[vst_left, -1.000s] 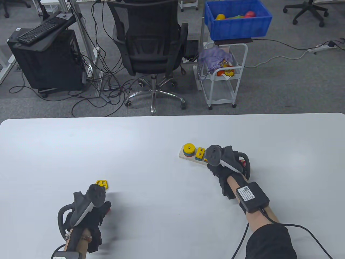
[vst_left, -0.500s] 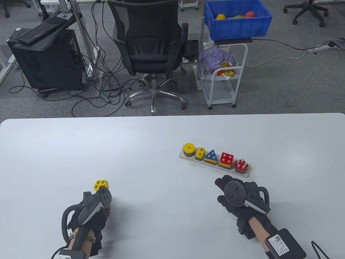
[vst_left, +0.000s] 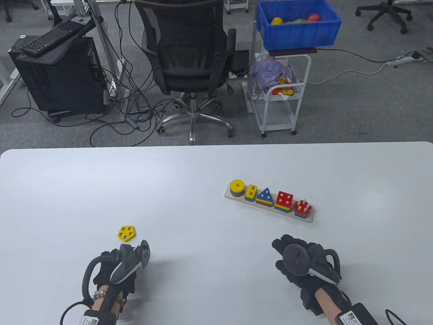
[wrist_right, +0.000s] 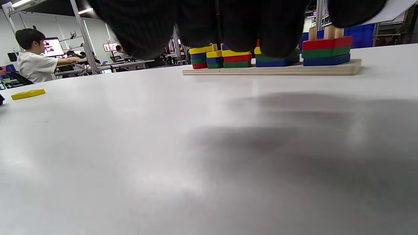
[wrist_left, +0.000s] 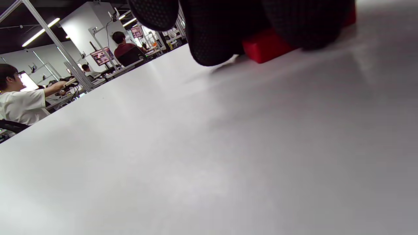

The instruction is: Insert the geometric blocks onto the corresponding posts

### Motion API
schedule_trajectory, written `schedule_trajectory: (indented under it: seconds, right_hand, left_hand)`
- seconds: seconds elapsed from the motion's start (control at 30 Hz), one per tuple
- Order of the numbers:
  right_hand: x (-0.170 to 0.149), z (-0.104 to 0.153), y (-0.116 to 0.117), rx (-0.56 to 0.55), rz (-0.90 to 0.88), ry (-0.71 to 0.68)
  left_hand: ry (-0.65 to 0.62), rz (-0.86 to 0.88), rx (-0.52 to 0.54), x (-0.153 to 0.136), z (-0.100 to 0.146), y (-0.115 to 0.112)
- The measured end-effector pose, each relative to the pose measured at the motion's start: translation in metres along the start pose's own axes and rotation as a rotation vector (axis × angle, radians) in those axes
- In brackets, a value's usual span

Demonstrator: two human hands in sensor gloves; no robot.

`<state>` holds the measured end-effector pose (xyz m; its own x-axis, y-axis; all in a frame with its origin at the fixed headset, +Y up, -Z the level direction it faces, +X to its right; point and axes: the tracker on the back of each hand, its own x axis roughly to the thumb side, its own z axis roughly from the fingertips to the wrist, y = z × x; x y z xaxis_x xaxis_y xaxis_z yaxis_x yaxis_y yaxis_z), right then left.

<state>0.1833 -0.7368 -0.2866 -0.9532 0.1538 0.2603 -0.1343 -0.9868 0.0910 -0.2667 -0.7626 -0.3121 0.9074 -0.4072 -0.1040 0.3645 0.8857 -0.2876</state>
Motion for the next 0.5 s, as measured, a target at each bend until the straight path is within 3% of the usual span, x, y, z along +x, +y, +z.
schedule_trajectory:
  seconds: [0.13,0.23,0.33,0.37,0.5]
  right_hand:
    - [0.003,0.001,0.0,-0.004,0.004,-0.011]
    - [0.01,0.003,-0.003,-0.008,-0.003,-0.043]
    - [0.018,0.003,-0.003,0.02,-0.039,-0.097]
    - [0.023,0.002,-0.003,0.029,-0.061,-0.111]
    - [0.046,0.004,-0.007,-0.026,-0.132,-0.206]
  left_hand:
    - [-0.002,-0.029,0.039,0.004,0.004,0.002]
    - [-0.038,0.029,0.116,0.008,0.013,0.018]
    - [-0.126,0.213,0.155,0.018,0.023,0.035]
    - [-0.192,0.352,0.147,0.026,0.028,0.044]
    - [-0.386,0.693,0.04,0.061,0.039,0.065]
